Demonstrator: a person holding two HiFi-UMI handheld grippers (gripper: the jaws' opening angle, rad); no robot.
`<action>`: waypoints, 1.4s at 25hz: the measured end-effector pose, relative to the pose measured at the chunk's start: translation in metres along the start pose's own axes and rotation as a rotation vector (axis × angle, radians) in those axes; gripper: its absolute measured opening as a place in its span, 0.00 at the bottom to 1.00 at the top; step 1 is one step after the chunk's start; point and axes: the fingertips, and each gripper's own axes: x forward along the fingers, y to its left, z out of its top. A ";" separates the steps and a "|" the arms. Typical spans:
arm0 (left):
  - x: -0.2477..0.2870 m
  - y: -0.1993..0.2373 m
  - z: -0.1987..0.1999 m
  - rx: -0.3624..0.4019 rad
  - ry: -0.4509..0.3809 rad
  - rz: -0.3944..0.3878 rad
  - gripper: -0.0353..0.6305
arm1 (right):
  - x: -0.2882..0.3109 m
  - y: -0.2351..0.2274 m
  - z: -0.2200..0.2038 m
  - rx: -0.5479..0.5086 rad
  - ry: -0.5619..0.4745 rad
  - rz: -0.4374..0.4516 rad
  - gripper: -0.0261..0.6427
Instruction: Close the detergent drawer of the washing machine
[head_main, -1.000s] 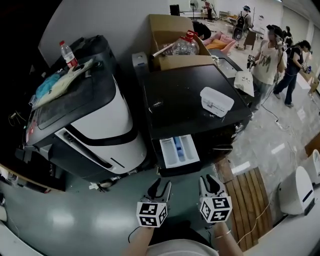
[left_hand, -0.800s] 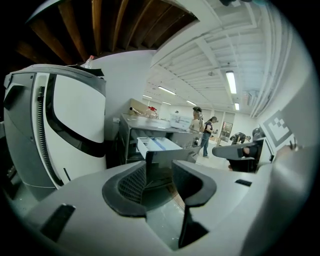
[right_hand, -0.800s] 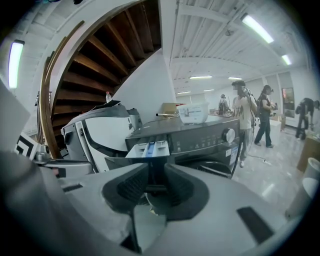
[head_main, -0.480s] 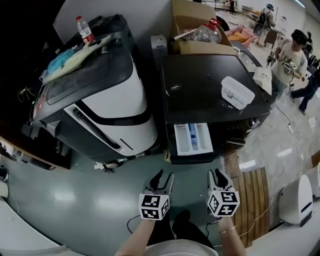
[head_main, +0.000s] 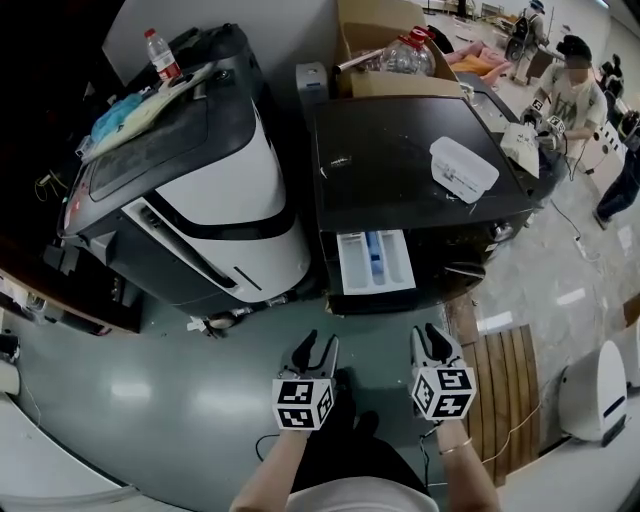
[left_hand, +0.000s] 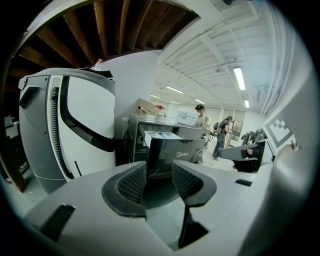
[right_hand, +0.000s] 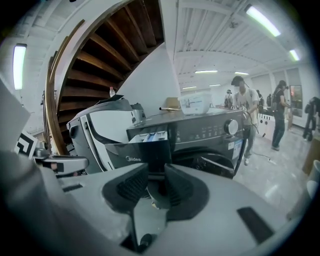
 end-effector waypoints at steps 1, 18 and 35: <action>0.002 0.000 0.000 0.000 0.003 -0.003 0.29 | 0.001 -0.002 0.001 0.001 0.000 -0.007 0.17; 0.061 0.016 -0.003 -0.020 0.042 -0.019 0.29 | 0.056 -0.019 0.007 -0.013 0.030 -0.024 0.18; 0.078 0.012 0.000 -0.017 0.052 -0.027 0.25 | 0.065 -0.018 0.010 -0.067 0.051 -0.003 0.18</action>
